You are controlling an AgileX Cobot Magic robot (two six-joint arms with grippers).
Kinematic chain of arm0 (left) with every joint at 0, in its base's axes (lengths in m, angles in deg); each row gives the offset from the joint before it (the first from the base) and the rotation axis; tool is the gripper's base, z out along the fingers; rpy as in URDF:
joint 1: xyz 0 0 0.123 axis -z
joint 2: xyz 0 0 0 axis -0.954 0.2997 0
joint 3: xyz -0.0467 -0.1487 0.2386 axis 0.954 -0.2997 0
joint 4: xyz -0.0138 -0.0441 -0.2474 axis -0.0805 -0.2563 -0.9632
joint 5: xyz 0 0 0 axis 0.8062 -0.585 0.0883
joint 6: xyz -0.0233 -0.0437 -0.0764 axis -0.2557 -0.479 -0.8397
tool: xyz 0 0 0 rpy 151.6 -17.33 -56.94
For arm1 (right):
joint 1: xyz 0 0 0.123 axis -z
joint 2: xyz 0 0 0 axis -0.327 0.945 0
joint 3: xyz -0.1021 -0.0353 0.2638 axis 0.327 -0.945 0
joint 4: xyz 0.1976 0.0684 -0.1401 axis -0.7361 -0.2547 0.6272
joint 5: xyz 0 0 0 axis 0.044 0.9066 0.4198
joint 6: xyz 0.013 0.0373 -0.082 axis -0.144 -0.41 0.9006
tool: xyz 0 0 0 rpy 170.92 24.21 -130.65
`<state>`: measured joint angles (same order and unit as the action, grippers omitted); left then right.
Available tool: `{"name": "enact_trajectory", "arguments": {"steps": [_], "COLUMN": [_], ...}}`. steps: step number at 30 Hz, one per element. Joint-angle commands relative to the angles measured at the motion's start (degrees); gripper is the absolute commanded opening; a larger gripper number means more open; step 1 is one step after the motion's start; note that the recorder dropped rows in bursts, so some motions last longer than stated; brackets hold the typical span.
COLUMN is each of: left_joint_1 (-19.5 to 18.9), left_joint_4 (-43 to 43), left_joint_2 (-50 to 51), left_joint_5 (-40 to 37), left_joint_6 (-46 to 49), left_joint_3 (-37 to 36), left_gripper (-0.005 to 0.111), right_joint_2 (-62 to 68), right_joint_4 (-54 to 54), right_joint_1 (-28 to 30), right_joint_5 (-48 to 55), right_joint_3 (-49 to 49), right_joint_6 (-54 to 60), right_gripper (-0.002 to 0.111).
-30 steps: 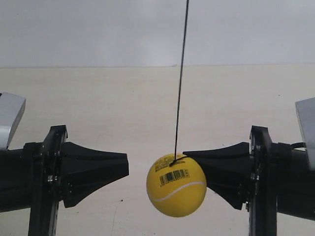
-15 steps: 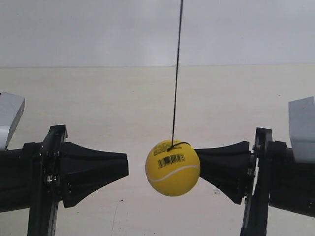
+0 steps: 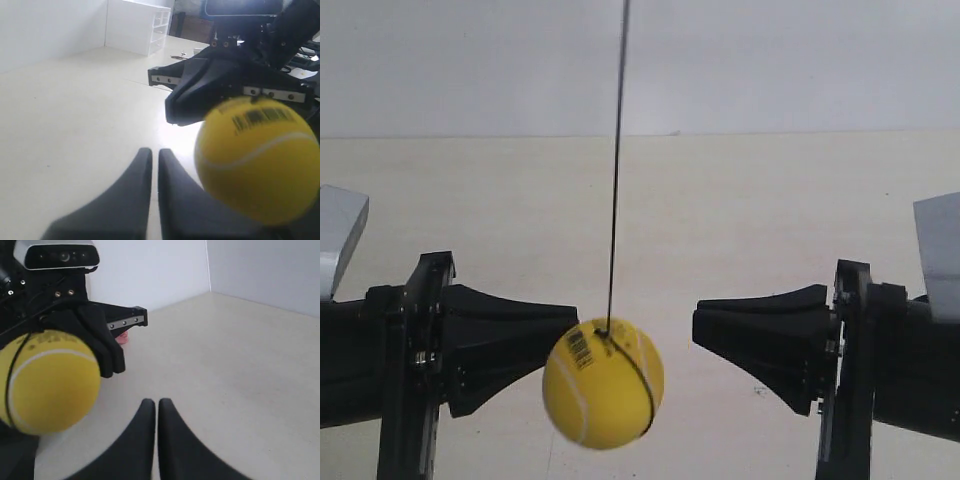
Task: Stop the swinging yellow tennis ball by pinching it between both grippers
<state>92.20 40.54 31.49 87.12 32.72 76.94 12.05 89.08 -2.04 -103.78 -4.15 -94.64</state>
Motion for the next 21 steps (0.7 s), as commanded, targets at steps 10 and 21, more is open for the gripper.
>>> {"name": "enact_trajectory", "arguments": {"steps": [10, 21], "left_joint_1": [0.35, 0.35], "left_joint_4": [3.32, 4.60], "left_joint_2": [-0.16, -0.16], "left_joint_5": [0.63, 0.63], "left_joint_6": [-0.39, -0.39], "left_joint_3": [0.16, 0.16], "left_gripper": [0.005, 0.005], "right_joint_2": [0.02, 0.02], "right_joint_4": [5.58, 5.64], "right_joint_1": [-0.03, -0.03], "right_joint_5": [-2.88, -3.00], "right_joint_3": [0.20, 0.20], "right_joint_6": [-1.05, -1.11], "right_gripper": [0.000, 0.000]}}
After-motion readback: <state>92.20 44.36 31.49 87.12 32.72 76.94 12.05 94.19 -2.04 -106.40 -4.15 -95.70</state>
